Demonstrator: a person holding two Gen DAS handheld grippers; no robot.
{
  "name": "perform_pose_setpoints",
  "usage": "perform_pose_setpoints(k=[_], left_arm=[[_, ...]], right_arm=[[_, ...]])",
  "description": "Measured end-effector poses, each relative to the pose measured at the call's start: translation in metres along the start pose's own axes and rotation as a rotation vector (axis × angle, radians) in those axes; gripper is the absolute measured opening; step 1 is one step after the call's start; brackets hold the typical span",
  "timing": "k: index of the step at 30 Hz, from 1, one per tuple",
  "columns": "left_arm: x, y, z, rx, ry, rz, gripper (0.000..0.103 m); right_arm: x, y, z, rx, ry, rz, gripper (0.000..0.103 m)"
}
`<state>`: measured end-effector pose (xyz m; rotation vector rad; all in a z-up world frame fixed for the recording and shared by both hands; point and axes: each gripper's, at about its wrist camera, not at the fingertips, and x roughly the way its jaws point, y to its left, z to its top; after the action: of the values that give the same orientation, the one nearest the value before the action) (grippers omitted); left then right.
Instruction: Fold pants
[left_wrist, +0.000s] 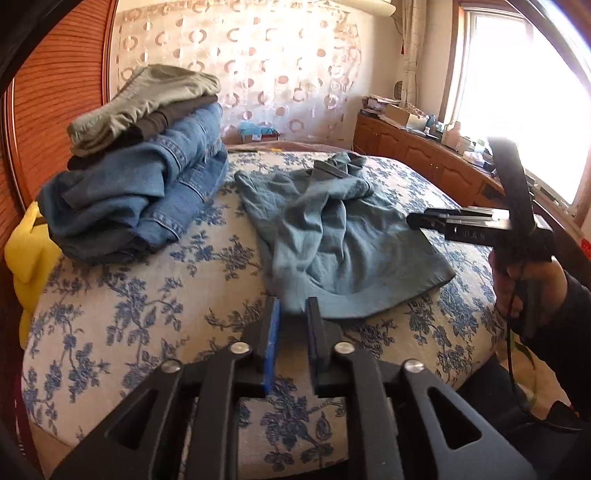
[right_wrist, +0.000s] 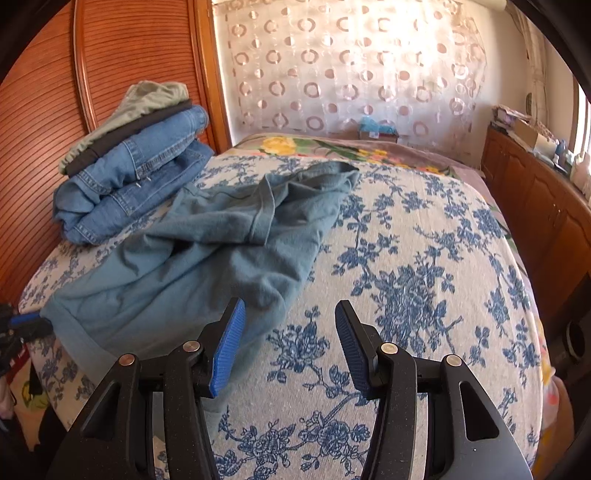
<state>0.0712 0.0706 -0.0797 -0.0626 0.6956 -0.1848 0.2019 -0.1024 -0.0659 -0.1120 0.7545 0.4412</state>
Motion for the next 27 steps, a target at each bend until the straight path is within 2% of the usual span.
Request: perform_pose_setpoints(k=[2,6,10,18,23,27], left_arm=[[0.000,0.003,0.003,0.000,-0.002,0.016,0.042],[0.004,0.009,0.011,0.001,0.002,0.019,0.049],[0.013,0.009,0.019,0.016,0.004,0.005,0.067],[0.033,0.001,0.039,0.054,0.008,0.010,0.067],[0.042,-0.009,0.062,0.091,0.010,0.007,0.067],[0.052,-0.019,0.078,0.124,0.011,-0.034,0.067]], right_arm=[[0.000,0.000,-0.002,0.001,-0.002,0.001,0.052],[-0.005,0.000,-0.004,0.010,-0.034,-0.021,0.052],[-0.007,0.004,-0.006,-0.008,-0.056,-0.024,0.052],[-0.006,0.003,-0.005,0.004,-0.062,-0.020,0.052],[-0.007,0.002,-0.006,0.006,-0.062,-0.022,0.052],[-0.008,-0.001,-0.008,0.012,-0.065,-0.021,0.052]])
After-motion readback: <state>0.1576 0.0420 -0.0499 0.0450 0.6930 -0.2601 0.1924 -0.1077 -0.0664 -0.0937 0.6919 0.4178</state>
